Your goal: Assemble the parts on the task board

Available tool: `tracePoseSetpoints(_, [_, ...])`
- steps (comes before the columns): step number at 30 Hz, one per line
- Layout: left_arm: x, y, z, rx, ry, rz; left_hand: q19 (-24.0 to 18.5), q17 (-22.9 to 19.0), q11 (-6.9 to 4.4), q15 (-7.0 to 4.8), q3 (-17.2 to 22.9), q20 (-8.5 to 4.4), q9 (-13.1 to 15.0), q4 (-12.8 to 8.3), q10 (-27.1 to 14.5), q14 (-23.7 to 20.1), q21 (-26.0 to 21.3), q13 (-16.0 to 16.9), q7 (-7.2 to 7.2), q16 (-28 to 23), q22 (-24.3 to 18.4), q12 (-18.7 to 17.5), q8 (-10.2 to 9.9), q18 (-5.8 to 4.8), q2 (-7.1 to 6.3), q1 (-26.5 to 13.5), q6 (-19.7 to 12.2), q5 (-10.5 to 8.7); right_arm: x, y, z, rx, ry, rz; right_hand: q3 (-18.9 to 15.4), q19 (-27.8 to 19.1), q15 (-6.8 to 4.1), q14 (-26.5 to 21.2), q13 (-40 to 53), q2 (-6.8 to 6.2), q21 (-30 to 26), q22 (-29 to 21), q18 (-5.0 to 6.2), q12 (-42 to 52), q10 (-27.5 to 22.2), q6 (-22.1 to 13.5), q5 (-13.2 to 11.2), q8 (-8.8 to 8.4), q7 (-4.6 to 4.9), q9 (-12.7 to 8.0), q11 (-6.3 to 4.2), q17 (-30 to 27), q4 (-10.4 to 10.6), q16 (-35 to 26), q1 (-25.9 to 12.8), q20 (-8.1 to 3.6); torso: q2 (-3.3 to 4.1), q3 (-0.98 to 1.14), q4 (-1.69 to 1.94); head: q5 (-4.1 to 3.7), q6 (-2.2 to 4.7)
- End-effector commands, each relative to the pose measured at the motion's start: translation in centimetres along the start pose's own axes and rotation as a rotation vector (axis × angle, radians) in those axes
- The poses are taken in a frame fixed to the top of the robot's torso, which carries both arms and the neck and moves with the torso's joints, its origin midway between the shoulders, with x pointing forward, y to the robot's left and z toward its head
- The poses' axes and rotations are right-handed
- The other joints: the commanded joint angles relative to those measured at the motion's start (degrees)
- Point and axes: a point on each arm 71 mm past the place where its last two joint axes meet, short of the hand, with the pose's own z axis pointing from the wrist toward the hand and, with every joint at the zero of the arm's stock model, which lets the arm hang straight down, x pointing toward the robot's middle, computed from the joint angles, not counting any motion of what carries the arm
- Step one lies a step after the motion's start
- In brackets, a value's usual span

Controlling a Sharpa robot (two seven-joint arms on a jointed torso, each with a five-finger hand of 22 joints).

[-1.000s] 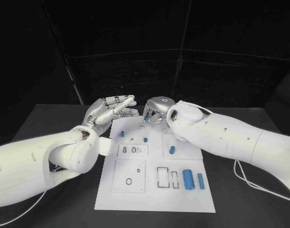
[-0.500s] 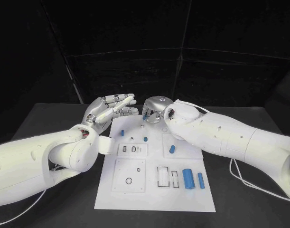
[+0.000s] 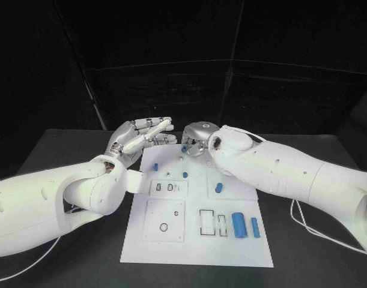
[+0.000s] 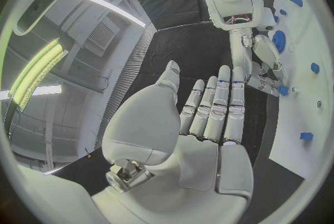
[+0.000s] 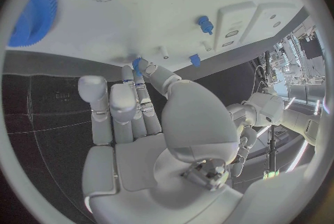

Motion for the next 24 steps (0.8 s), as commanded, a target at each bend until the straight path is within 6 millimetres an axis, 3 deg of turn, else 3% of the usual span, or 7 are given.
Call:
tracePoseSetpoints(1, [0.2,-0.1,0.1,0.007,0.018,-0.003,0.1,-0.1,0.4,0.27,-0.1,-0.02,-0.1,-0.3,0.0,-0.2,0.2,-0.1,2.48,-0.2,-0.1,-0.4,-0.2,0.57,-0.06,0.2,-0.2,0.15,-0.1,0.0,0.1,-0.001,0.004,-0.009,-0.4,-1.7,0.39,-0.6,-0.1,-1.4,-1.3,-2.4,0.03,-0.2,-2.9,-3.4,-0.3,-0.33,-0.06,-0.1,0.26,-2.2,0.7,-1.4,-0.2,0.18,0.03,0.03,-0.02,0.05,-0.02])
tracePoseSetpoints(9, [0.0,-0.2,0.1,0.007,0.016,-0.001,0.1,-0.1,0.4,0.27,-0.1,-0.02,-0.1,-0.3,0.0,-0.2,0.2,-0.1,2.48,-0.2,-0.1,-0.4,-0.2,0.57,-0.06,0.2,-0.2,0.15,-0.6,-0.1,-0.3,-0.004,-0.063,0.005,-5.6,-7.4,1.24,-3.0,0.1,-3.17,-7.1,-11.7,1.5,0.9,-11.6,-16.1,-1.7,-0.46,-1.32,-0.2,1.43,-9.1,2.2,-6.1,1.3,1.13,0.0,0.14,-0.15,0.09,0.14])
tracePoseSetpoints(13, [-0.4,-0.2,0.1,0.007,0.008,0.003,0.1,-0.1,0.41,0.28,-0.1,-0.02,-0.1,-0.4,-0.1,-0.2,0.2,-0.1,2.48,-0.2,-0.1,-0.4,-0.2,0.57,-0.06,0.2,-0.4,0.15,-1.0,-0.8,-1.3,-0.002,-0.09,0.028,-8.3,-7.6,1.32,-3.1,0.4,-3.39,-7.6,-12.3,1.56,2.8,-12.6,-14.9,0.6,-0.23,-0.98,0.1,1.42,-9.0,3.1,-5.7,1.9,1.29,-0.1,0.18,-0.34,0.17,0.2])
tracePoseSetpoints(15, [-0.6,-0.2,0.0,0.007,0.003,0.005,0.1,-0.1,0.41,0.28,-0.1,-0.02,-0.1,-0.4,-0.1,-0.2,0.2,-0.1,2.48,-0.2,-0.1,-0.4,-0.2,0.57,-0.06,0.2,-0.4,0.15,-1.3,-1.5,-2.3,0.004,-0.11,0.057,-9.5,-6.8,1.06,-2.6,0.6,-3.05,-7.0,-11.3,1.4,4.7,-11.6,-10.4,1.0,0.53,-0.2,0.5,1.08,-7.8,3.7,-4.6,2.4,1.1,-0.18,0.1,-0.34,0.1,0.34])
tracePoseSetpoints(19, [-1.0,-0.3,-0.1,0.007,-0.005,0.009,0.1,-0.1,0.41,0.28,-0.1,-0.01,-0.1,-0.4,-0.1,-0.2,0.2,-0.1,2.48,-0.2,-0.1,-0.4,-0.2,0.57,-0.05,0.2,-0.3,0.15,-2.3,-3.5,-4.4,0.052,-0.145,0.166,-10.7,-2.6,0.52,-0.3,2.6,-2.78,-3.2,-4.9,0.29,11.0,-3.6,-6.3,2.4,2.2,0.88,1.0,0.36,-1.3,4.8,0.2,2.0,0.66,-0.55,0.13,-0.92,0.1,0.41])
tracePoseSetpoints(23, [-1.3,-0.4,-0.2,0.008,-0.008,0.011,0.1,-0.1,0.41,0.29,-0.1,-0.01,-0.1,-0.4,-0.1,-0.3,0.2,-0.1,2.46,-0.3,-0.1,-0.4,-0.3,0.57,-0.01,0.3,-0.1,0.16,-2.5,-5.8,-6.9,0.129,-0.103,0.277,-15.1,1.5,-2.02,1.2,10.1,-4.6,0.8,1.3,-0.77,23.5,4.3,-5.0,3.4,3.19,-1.33,1.0,-1.85,3.6,7.5,3.8,0.4,-1.22,-0.74,0.23,-1.39,0.22,0.37])
tracePoseSetpoints(24, [-1.3,-0.4,-0.2,0.008,-0.009,0.011,0.1,-0.1,0.41,0.29,-0.1,-0.01,-0.1,-0.4,-0.1,-0.3,0.2,-0.1,2.46,-0.3,-0.1,-0.4,-0.3,0.57,-0.01,0.3,-0.1,0.16,-2.5,-6.2,-7.2,0.142,-0.092,0.293,-16.4,2.3,-1.78,1.6,12.5,-4.66,1.7,2.7,-1.05,26.9,4.8,-5.3,3.5,3.23,-1.33,0.9,-2.01,5.8,8.8,5.2,-0.5,-1.53,-0.78,0.28,-1.5,0.24,0.37])
